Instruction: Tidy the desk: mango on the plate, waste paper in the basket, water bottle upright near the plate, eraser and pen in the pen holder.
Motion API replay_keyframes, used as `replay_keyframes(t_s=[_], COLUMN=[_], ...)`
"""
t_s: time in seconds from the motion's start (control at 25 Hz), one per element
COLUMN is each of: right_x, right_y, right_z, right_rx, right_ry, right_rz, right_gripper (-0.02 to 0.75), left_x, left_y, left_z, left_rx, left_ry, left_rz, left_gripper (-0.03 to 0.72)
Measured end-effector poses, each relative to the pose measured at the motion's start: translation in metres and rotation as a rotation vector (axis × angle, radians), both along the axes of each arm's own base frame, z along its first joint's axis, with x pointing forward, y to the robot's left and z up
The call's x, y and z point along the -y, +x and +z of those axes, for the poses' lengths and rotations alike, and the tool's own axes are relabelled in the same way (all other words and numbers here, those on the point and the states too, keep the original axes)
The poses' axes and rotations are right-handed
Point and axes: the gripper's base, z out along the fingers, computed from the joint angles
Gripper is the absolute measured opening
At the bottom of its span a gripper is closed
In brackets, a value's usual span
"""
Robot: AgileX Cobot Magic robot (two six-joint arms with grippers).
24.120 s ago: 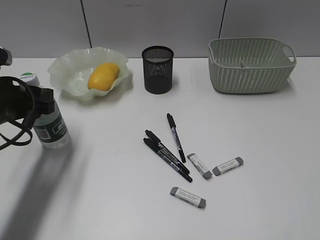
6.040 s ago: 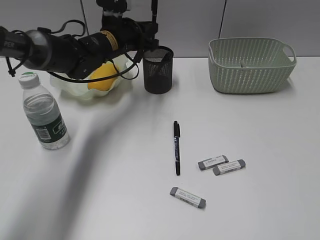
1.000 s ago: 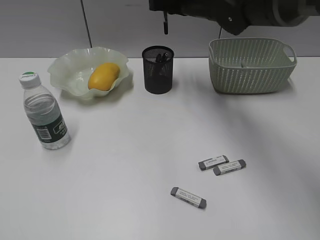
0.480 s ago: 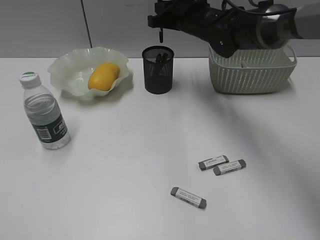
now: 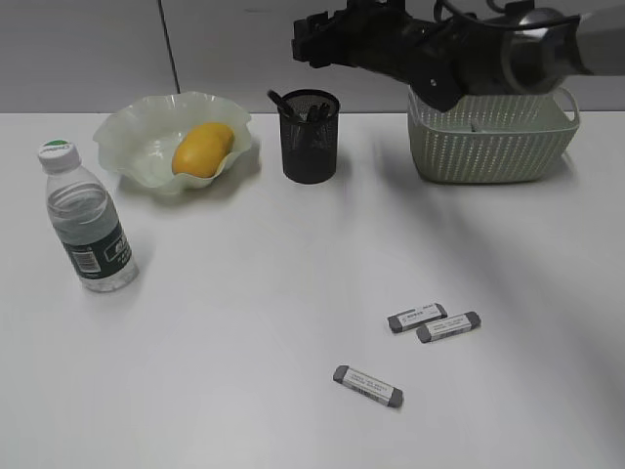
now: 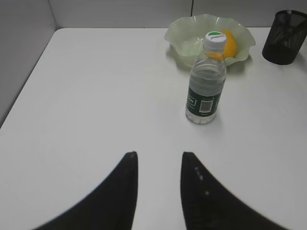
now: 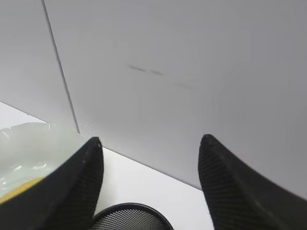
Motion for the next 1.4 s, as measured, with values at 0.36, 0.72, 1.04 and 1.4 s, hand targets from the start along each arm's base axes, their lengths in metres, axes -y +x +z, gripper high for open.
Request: replay_keyframes(t_s=[0.36,0.72,1.04,1.4], right_x=[0.037,0.076,0.142,0.218], right_y=[-0.035,-0.127,-0.274,-0.431], right_z=[0.063,0.09,0.111,0.093], right_rx=[-0.344,-0.885,-0.93,-0.57], right_ry=[-0.25,-0.576,-0.565,-0.35], right_rz=[-0.189,-0.085,-0.09,-0.114], right_gripper=[0.496,0.443,0.441,0.441], left_x=[0.0,0.0,0.0,0.003], left_y=[0.0,0.0,0.0,0.016], left_z=[0.0,0.0,0.0,0.0], left_rx=[0.0,0.0,0.0,-0.1], left_ry=[0.0,-0.001,-0.003,0.011], left_rz=[0.0,-0.001,-0.002,-0.008], left_gripper=[0.229,0.229,0.229,0.229])
